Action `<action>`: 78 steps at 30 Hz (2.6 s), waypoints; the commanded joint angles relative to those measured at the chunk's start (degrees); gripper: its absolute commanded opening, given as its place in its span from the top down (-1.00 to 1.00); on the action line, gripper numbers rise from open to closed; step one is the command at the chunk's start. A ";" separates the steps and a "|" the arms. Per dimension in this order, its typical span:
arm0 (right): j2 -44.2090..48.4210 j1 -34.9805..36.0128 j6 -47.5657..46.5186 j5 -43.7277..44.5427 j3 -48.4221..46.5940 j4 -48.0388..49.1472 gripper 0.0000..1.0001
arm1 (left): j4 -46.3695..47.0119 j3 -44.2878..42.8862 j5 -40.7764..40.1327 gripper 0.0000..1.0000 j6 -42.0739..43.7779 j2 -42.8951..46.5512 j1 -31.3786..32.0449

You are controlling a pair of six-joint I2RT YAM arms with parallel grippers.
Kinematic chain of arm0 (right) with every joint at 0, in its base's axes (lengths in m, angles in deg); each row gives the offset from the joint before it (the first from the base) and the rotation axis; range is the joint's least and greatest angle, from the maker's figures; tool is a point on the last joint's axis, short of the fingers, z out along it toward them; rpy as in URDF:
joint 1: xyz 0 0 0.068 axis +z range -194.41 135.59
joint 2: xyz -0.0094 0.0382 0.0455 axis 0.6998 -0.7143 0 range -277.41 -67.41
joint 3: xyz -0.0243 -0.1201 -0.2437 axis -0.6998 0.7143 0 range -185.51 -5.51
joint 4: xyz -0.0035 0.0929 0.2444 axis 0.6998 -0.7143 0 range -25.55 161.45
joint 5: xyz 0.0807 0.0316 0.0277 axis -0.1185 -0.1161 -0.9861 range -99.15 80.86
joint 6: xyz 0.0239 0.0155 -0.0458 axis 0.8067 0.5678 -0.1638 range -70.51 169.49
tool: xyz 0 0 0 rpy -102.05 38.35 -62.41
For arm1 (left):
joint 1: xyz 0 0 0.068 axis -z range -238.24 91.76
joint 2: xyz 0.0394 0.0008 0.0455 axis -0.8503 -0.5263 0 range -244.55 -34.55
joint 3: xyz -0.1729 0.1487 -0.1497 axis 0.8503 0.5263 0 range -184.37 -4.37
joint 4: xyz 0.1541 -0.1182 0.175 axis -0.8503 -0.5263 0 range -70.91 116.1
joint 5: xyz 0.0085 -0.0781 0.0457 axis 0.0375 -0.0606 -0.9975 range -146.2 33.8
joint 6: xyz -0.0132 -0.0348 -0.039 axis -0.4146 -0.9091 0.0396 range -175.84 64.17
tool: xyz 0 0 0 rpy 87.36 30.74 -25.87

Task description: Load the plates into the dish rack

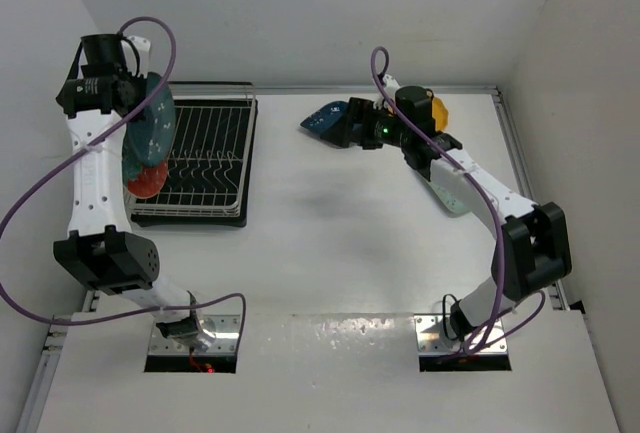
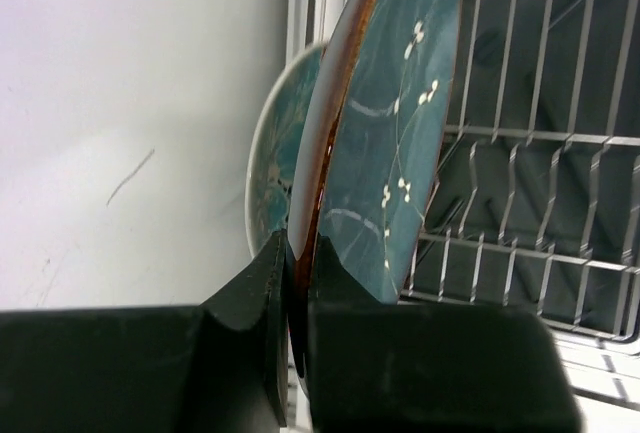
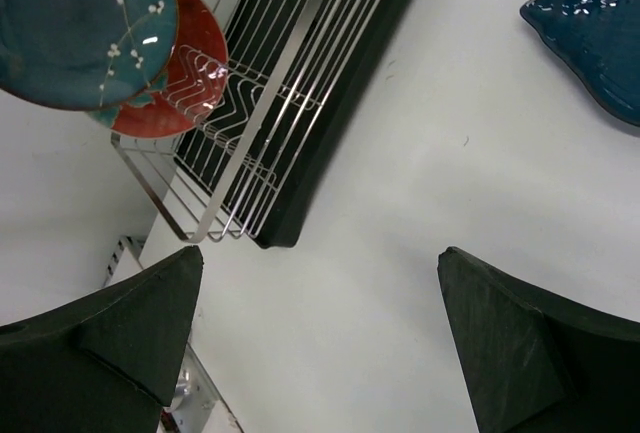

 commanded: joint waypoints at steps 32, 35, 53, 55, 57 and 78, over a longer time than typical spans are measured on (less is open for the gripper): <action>9.58 0.15 -6.62 5.94 10.19 2.81 -1.00 | 20.60 15.14 -17.40 1.00 6.37 9.29 0.30; 9.40 0.33 -6.18 5.50 9.84 3.16 -1.00 | 18.42 12.31 -18.10 1.00 5.85 8.77 0.83; 11.33 0.06 -6.79 6.03 11.77 2.46 -1.00 | 18.31 15.81 -13.18 1.00 7.42 8.15 -1.01; 11.77 -0.11 -6.88 6.12 12.04 2.37 -1.00 | 19.10 16.87 -12.66 1.00 7.94 8.15 -1.54; 11.77 -0.20 -6.88 6.03 12.12 2.28 -1.00 | 19.72 19.06 -12.66 1.00 8.47 8.15 -2.16; 11.16 -0.73 -6.79 5.15 11.42 1.67 -1.00 | 17.71 31.03 16.08 1.00 5.05 9.20 -14.10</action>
